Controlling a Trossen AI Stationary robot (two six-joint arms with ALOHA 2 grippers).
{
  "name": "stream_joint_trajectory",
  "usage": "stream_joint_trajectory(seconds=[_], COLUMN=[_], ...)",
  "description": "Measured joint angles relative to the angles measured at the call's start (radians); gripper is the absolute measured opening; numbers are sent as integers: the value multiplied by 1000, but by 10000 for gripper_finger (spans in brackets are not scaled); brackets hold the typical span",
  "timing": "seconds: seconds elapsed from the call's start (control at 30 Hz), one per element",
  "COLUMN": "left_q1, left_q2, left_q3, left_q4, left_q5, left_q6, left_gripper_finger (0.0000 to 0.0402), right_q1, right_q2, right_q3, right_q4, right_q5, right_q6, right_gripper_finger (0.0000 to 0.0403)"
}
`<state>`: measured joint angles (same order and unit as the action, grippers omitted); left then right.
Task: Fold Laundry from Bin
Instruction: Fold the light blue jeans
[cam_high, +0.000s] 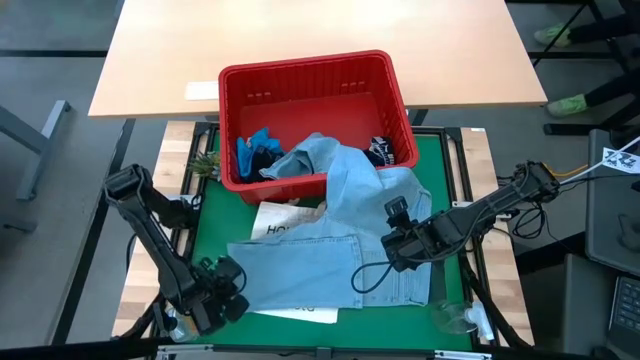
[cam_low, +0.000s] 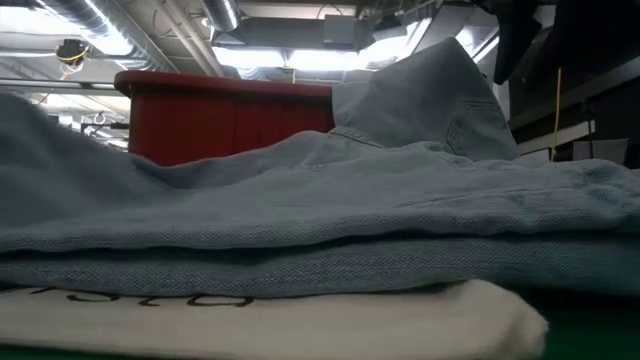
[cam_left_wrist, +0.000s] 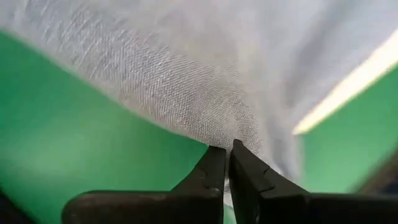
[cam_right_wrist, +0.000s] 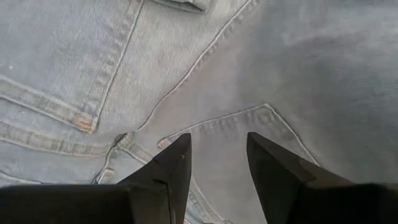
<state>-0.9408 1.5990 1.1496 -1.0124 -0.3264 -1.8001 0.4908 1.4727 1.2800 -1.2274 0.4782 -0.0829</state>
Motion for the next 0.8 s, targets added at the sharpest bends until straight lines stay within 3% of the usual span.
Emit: stream_joint_trajectory(seconds=[0.23,0.4,0.6,0.8], left_q1=[85,183,312,437], left_q2=[-1,-2,20,88], left_q3=[159,190,190,190], left_q4=[30,234,536,818], left_q5=[-133,-180,-132,11], left_q6=[198,438,752,976], left_gripper_finger=[1,1,0,0], right_q1=[0,0,0,0], right_q2=[0,0,-7,-49], right_q3=[0,0,0,1], right_q4=[11,34,29,20], right_q5=[0,0,0,-1], right_q6=[0,0,0,0], right_gripper_finger=[154,154,154,154])
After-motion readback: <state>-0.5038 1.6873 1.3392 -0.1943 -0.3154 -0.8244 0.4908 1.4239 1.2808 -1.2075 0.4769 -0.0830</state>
